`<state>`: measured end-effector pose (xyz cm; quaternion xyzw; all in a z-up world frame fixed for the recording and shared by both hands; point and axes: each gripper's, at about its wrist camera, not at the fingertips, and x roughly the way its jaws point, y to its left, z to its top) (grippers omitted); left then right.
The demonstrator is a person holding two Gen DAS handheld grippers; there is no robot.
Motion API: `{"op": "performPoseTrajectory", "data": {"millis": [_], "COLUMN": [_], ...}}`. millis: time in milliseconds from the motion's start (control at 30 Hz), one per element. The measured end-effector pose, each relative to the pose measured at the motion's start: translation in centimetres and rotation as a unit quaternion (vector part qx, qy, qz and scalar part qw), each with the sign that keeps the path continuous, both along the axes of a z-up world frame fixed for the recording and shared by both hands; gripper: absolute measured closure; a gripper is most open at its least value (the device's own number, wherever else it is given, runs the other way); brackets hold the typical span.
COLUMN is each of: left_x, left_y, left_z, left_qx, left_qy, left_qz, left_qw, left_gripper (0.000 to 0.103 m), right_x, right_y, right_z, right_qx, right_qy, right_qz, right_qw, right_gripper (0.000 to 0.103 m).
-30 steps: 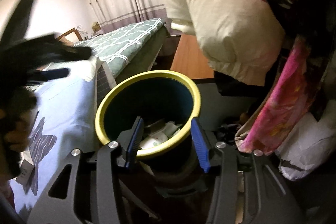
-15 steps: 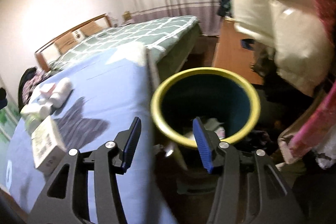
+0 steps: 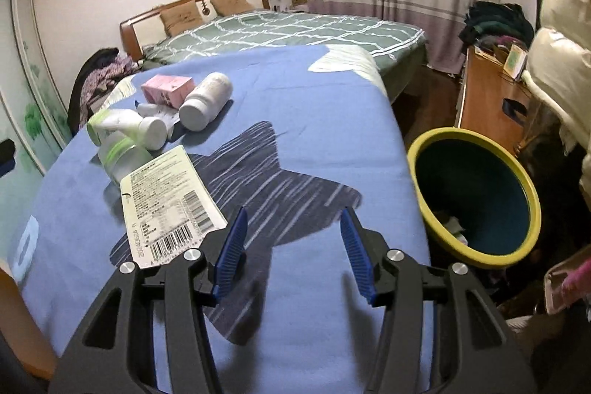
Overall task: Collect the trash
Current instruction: 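Reach the right gripper to the white printed box and grasp it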
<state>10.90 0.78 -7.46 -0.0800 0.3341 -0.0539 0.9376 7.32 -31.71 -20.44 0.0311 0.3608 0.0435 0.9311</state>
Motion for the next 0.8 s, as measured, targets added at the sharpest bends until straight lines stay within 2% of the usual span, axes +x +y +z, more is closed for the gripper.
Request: {"op": "performPoseTrajectory", "data": {"millis": [200,367,500,667,800], "left_x": [0.2,0.2,-0.1,-0.8,-0.9], "left_y": [-0.7,-0.6,-0.4,0.3,0.9], "left_z": [0.0,0.2,0.7,1.5,1.4], "left_qx": [0.001,-0.006,-0.002,-0.001,-0.005], "left_qy": [-0.001,0.000,-0.007,-0.020,-0.020], "left_qz": [0.002,0.008,0.015,0.028,0.035], "left_qw": [1.0000,1.0000,0.9999,0.9994,0.9992], "left_gripper": [0.005,0.005,0.005,0.005,0.005], "right_x": [0.7,-0.3,-1.1,-2.3,-3.7], "right_y": [0.7,1.8,4.1,4.9,7.0], "right_z": [-0.6,-0.7,-1.1,0.3,1.7], "right_qx": [0.001,0.008,0.015,0.029,0.050], "right_qy": [0.021,0.028,0.042,0.015,-0.002], "right_qz": [0.014,0.051,0.103,0.102,0.145], "right_qw": [1.000,0.998,0.994,0.994,0.988], "right_gripper": [0.053,0.053,0.053,0.052,0.032]}}
